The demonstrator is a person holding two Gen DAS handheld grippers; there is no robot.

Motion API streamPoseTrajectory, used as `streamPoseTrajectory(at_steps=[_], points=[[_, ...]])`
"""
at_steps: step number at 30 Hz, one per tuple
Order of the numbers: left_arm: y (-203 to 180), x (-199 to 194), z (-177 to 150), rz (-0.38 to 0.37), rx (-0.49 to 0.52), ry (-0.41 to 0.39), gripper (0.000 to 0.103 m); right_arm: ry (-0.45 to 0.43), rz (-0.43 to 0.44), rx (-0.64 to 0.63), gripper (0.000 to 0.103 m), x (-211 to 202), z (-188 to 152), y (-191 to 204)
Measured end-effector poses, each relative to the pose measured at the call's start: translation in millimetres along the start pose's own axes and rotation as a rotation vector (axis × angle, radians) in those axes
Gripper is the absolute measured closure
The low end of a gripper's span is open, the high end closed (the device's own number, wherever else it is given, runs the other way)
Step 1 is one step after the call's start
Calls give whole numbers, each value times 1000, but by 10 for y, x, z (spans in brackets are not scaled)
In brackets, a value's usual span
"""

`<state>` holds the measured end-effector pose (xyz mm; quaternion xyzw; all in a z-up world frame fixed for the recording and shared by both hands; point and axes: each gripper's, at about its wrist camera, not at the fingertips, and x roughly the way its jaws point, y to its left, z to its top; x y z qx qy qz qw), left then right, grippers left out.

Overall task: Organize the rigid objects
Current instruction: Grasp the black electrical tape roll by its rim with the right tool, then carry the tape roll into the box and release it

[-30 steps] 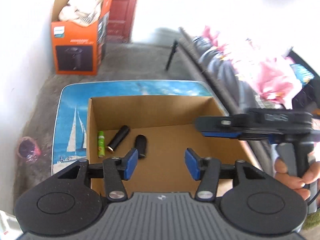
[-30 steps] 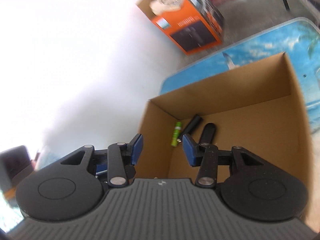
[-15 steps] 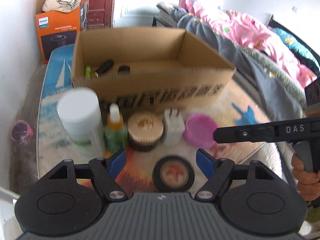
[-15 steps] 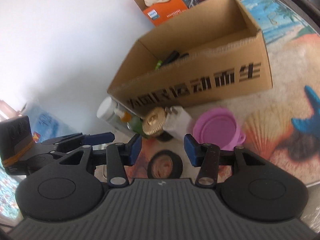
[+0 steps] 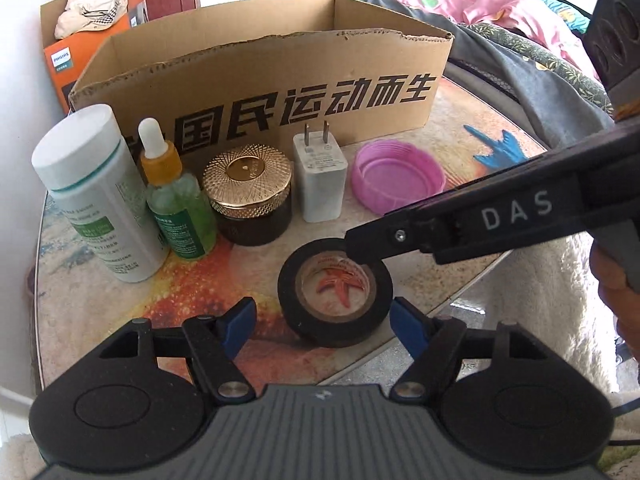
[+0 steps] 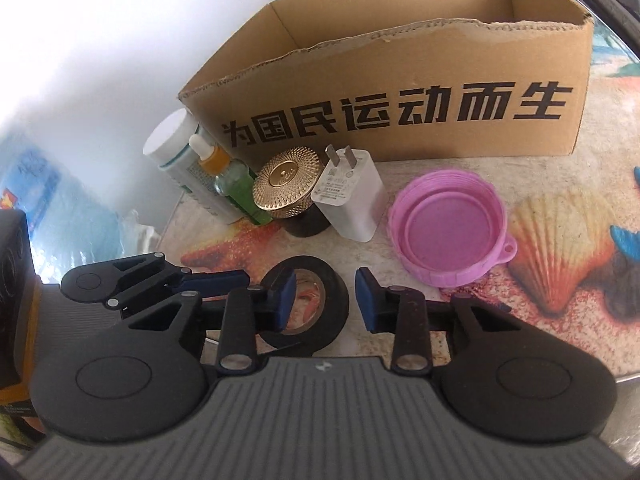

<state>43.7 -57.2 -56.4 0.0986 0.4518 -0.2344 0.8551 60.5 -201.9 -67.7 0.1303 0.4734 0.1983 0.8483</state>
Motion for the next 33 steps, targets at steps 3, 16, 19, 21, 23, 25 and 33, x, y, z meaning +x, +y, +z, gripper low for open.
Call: streamPoseTrajectory(at_steps=[3, 16, 19, 21, 23, 25, 33], points=[[-15, 11, -32, -1, 4, -1, 32, 18, -20, -30, 75, 42, -2, 33], [-109, 8, -29, 27, 0, -35, 41, 24, -31, -58, 83, 119, -43, 45], [-135, -41, -38, 34, 9, -45, 41, 15, -31, -56, 83, 71, -57, 67], [-151, -108, -37, 39, 12, -62, 41, 2, -32, -63, 83, -5, -55, 108], [-171, -213, -20, 47, 15, -84, 41, -16, -33, -71, 83, -103, -36, 164], [-180, -350, 18, 60, 22, -118, 41, -49, -33, -83, 83, -237, 13, 249], [-54, -1005, 567, 161, 66, -296, 41, -252, -3, -218, 82, -788, 608, 648]])
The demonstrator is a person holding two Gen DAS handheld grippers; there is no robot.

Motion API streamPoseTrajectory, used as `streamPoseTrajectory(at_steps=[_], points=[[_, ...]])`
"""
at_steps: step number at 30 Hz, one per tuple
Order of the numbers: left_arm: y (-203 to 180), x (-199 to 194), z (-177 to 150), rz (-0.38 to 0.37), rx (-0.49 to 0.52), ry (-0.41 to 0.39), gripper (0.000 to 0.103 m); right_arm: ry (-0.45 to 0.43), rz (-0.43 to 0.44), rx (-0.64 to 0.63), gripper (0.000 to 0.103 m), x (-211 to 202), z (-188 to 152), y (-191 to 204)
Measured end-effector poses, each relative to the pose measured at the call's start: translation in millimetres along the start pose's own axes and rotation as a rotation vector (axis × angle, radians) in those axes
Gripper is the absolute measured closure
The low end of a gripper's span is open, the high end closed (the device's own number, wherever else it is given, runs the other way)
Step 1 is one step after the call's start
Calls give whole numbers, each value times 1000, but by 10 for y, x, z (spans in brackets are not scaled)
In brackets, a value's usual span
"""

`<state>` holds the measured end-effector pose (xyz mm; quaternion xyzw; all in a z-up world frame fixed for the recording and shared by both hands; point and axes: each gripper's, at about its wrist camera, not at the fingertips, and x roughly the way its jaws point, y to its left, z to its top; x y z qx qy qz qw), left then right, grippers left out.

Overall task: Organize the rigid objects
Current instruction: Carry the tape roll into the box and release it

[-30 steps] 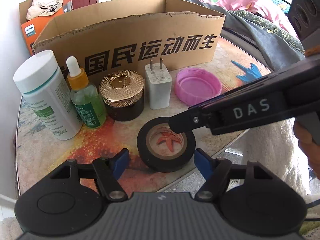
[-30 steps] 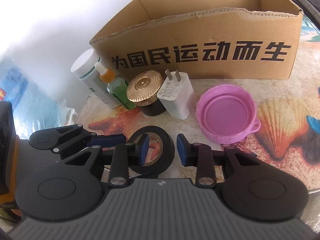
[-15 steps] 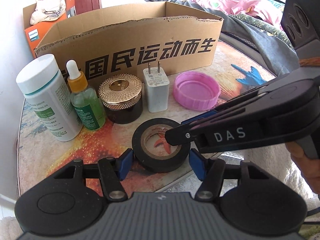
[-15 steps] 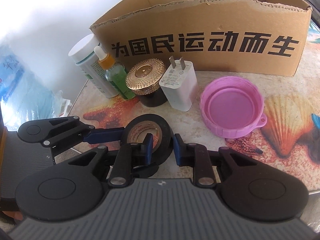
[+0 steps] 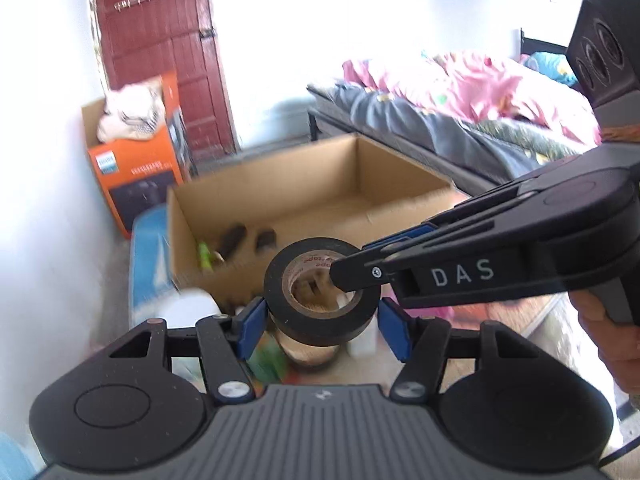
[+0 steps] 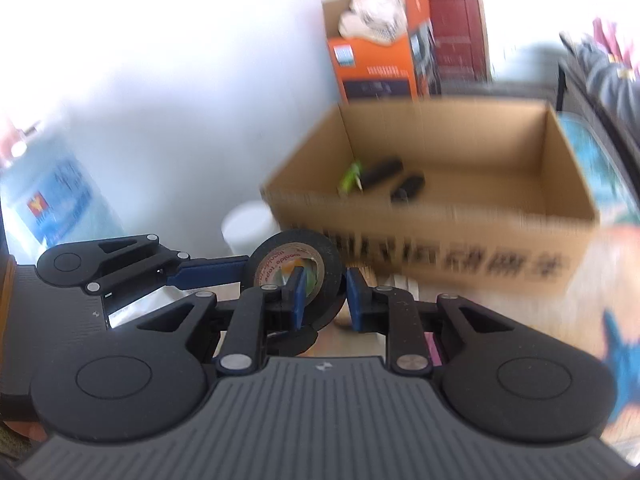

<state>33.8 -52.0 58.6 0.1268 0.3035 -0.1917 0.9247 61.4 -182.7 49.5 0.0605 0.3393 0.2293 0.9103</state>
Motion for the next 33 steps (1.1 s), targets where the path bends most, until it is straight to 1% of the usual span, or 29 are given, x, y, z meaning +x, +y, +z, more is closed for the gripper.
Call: streamPoseTrajectory(at_steps=[3, 5, 8, 11, 13, 17, 19, 22, 26, 29, 33], points=[[176, 38, 295, 23, -12, -13, 41, -25, 20, -36, 82, 71, 352, -18], [288, 143, 478, 32, -15, 8, 41, -7, 38, -33, 82, 198, 569, -91], [489, 450, 718, 21, -27, 73, 41, 70, 63, 2, 82, 522, 889, -288], [717, 840, 863, -20, -59, 176, 41, 183, 83, 64, 82, 944, 1127, -511], [844, 1098, 897, -42, -83, 251, 41, 261, 102, 122, 82, 1223, 1208, -683], [957, 1543, 893, -64, -83, 376, 41, 410, 127, 220, 82, 1703, 1245, -974], [985, 1685, 890, -69, -84, 422, 41, 459, 140, 252, 82, 1865, 1167, -1006], [1017, 1804, 877, -79, -78, 467, 41, 514, 155, 280, 82, 2042, 1103, -1065], [1074, 1900, 893, -87, -73, 494, 43, 584, 182, 312, 83, 2245, 997, -1112], [1033, 1904, 897, -87, -60, 508, 43, 630, 203, 316, 83, 2403, 946, -1116], [1015, 1882, 887, -85, -64, 499, 42, 648, 206, 301, 82, 2471, 927, -1047]])
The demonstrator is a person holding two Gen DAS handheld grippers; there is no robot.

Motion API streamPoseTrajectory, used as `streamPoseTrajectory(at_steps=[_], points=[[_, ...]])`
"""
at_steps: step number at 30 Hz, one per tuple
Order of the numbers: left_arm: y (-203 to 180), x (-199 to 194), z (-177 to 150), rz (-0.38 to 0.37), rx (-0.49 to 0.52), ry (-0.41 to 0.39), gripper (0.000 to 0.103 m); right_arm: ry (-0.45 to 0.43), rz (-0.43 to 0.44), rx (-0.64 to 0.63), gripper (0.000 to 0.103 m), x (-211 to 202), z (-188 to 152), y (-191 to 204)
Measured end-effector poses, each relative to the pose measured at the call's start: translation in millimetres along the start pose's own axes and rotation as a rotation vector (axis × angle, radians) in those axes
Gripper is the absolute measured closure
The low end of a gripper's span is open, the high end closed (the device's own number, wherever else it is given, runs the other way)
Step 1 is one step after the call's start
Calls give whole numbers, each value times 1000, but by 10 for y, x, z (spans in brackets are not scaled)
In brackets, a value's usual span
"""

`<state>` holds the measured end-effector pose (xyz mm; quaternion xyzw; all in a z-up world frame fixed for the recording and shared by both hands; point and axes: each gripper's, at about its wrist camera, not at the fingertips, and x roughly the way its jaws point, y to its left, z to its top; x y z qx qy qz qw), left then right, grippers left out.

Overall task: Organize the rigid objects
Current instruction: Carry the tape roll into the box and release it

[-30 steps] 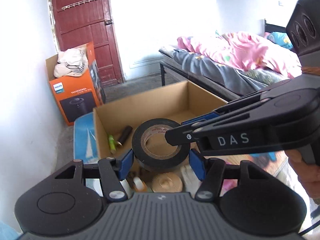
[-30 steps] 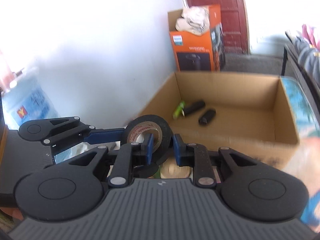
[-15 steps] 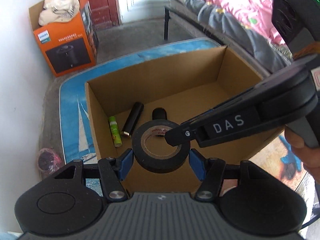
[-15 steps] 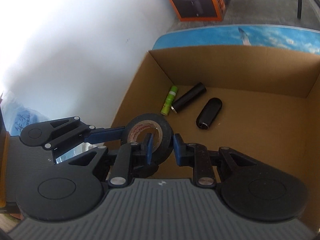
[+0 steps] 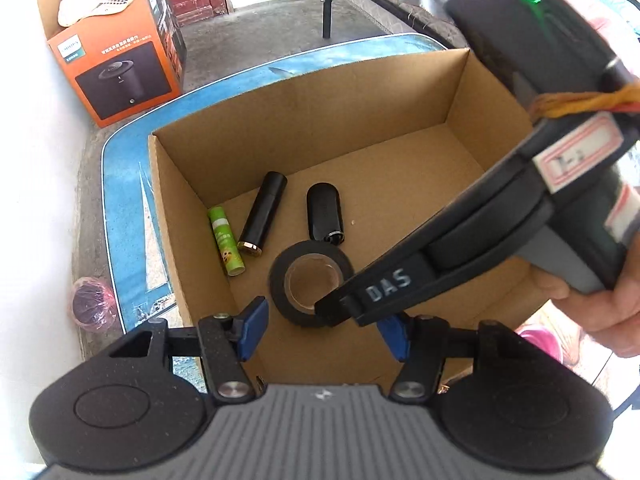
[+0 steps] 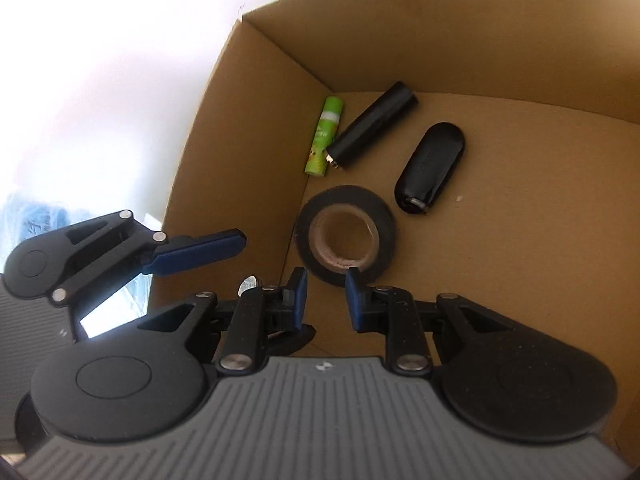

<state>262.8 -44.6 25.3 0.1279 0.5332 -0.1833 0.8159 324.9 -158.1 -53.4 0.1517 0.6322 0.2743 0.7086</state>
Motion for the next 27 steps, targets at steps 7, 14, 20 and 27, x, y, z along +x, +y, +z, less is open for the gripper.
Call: streamPoseTrajectory(at_steps=[7, 14, 20, 27], points=[[6, -287, -84, -20, -34, -83, 42, -128, 74, -19, 81, -361, -122, 76], [-28, -700, -287, 11, -87, -231, 42, -186, -8, -18, 80, -627, -150, 76], [107, -979, -624, 49, -242, -364, 42, -134, -206, -90, 81, -397, -38, 91], [258, -1095, -1062, 49, -339, -419, 42, -41, -218, -71, 82, 24, 199, -18]])
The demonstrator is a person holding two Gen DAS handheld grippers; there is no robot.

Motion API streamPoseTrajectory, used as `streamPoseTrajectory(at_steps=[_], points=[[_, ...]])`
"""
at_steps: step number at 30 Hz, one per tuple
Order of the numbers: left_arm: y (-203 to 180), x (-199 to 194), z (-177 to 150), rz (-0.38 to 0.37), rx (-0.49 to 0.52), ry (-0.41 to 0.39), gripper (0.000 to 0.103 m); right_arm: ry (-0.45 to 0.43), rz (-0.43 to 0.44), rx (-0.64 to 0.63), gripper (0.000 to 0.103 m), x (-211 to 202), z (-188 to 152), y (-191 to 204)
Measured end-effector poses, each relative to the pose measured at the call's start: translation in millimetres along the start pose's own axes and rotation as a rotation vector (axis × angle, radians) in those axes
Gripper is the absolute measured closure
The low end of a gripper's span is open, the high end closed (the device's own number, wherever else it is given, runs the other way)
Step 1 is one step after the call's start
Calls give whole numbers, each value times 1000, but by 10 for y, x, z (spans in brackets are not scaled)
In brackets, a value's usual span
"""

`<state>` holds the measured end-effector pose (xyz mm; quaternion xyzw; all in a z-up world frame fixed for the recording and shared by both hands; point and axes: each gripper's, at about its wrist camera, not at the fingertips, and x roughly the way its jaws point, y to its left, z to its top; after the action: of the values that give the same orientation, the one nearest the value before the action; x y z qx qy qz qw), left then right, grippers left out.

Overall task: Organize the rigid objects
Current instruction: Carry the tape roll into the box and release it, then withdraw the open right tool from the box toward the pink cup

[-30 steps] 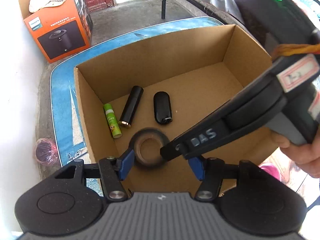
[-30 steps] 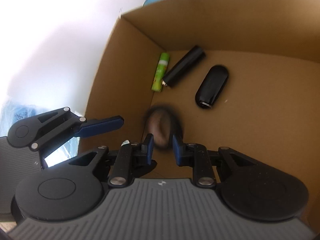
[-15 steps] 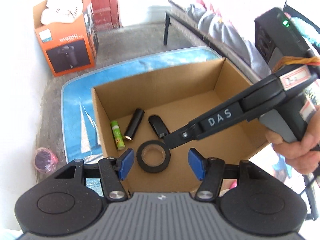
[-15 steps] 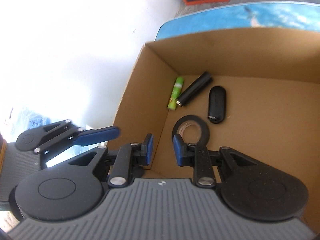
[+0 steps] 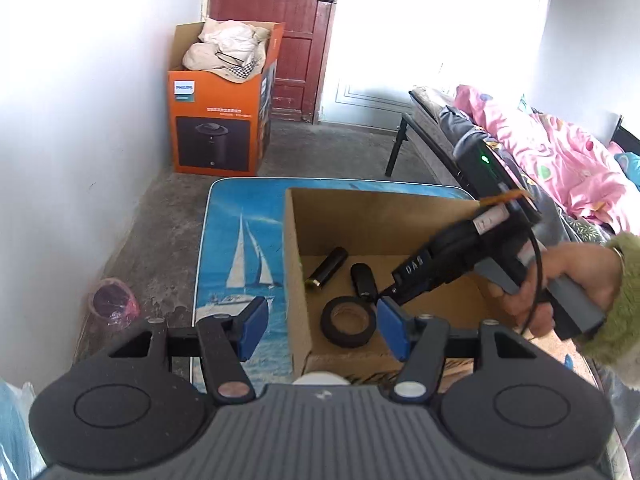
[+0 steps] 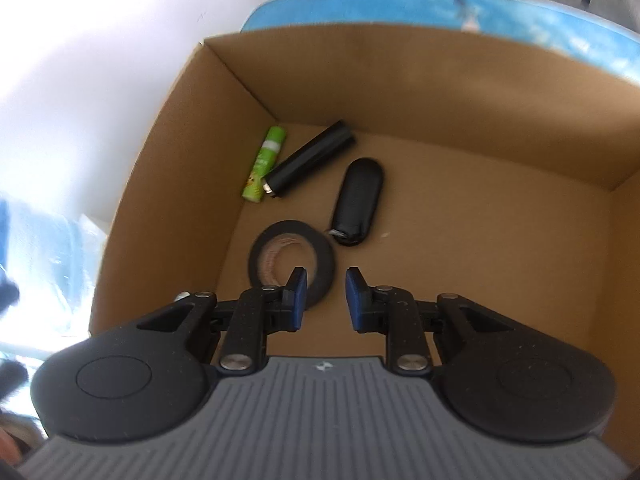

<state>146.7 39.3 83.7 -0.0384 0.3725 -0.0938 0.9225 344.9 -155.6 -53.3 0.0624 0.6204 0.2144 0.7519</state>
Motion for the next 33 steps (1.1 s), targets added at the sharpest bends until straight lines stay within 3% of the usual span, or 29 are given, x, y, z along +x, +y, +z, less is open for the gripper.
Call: streamPoseTrajectory(at_steps=[7, 16, 21, 23, 26, 33], points=[[125, -146, -218, -31, -37, -15, 41, 55, -13, -31, 81, 227, 127, 123], [118, -182, -389, -52, -17, -16, 41, 98, 113, -131, 81, 217, -40, 438], [67, -220, -439, -70, -7, -19, 41, -31, -4, -139, 81, -43, -41, 458], [37, -231, -456, -76, -4, -20, 41, -36, -68, -96, 79, -32, 4, 371], [-19, -256, -481, -80, 0, -22, 41, 13, -74, -17, 78, 99, 50, 240], [-70, -314, -549, -67, 15, -13, 40, 75, 74, -20, 72, 214, 16, 363]])
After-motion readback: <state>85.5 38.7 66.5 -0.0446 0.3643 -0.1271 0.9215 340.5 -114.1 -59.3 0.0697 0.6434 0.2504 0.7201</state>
